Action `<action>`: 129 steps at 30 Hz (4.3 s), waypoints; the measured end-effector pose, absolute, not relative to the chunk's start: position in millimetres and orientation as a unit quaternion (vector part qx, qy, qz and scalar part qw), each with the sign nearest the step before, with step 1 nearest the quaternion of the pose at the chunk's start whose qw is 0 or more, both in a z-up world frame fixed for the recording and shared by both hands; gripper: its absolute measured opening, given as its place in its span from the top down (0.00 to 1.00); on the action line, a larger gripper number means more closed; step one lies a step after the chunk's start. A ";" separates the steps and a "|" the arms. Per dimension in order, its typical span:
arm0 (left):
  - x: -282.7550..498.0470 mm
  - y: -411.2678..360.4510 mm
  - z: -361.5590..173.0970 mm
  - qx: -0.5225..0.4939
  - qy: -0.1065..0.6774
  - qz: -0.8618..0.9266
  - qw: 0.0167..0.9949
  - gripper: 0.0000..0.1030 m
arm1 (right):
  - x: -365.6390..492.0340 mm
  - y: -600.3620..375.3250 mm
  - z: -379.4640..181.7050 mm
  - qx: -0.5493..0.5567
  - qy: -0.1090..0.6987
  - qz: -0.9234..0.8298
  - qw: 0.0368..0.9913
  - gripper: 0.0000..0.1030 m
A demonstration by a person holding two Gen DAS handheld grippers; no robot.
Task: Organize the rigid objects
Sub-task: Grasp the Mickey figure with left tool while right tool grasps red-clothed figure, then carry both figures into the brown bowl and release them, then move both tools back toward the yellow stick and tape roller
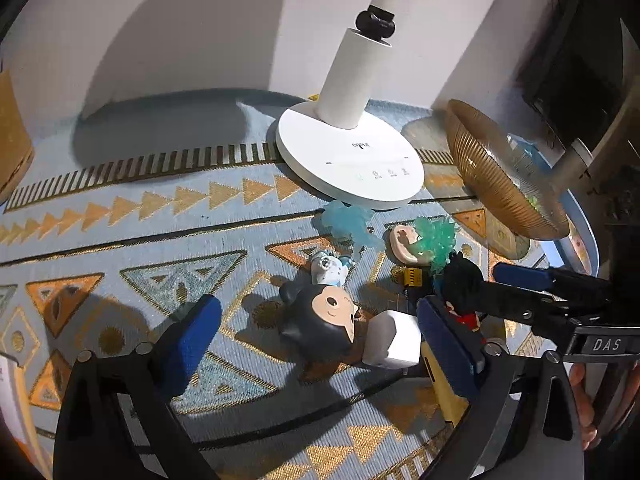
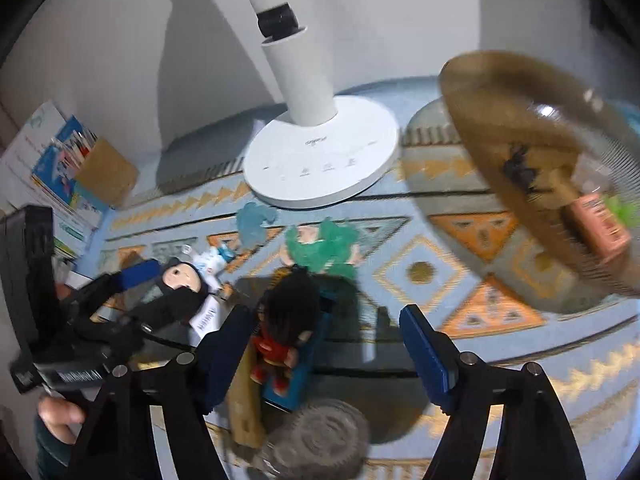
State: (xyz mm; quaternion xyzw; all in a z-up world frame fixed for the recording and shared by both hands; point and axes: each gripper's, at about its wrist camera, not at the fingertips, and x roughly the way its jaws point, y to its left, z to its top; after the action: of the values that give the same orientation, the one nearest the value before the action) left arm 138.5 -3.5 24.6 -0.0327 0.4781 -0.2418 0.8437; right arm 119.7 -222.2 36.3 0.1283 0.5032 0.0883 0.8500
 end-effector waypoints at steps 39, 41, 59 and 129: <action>-0.4 -45.0 46.4 -0.096 0.447 -0.240 0.856 0.65 | -1.6 -293.1 31.7 0.100 0.517 0.120 0.842 0.69; -3.8 -50.1 47.7 -0.087 0.448 -0.238 0.858 0.65 | -4.9 -296.5 25.3 0.106 0.518 0.117 0.841 0.67; 0.7 -80.7 78.1 -0.076 0.427 -0.253 0.865 0.65 | -28.9 -282.9 37.2 0.081 0.467 0.060 0.878 0.73; -10.0 28.1 29.9 -0.066 0.399 -0.127 0.906 0.20 | -35.1 -221.6 28.6 0.091 0.440 0.051 0.892 0.30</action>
State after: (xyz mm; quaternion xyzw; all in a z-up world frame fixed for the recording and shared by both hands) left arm -10.0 28.1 29.9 -0.0656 0.3994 -0.1272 0.9055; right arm -35.1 -221.6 28.6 0.0908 0.4396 0.0508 0.8921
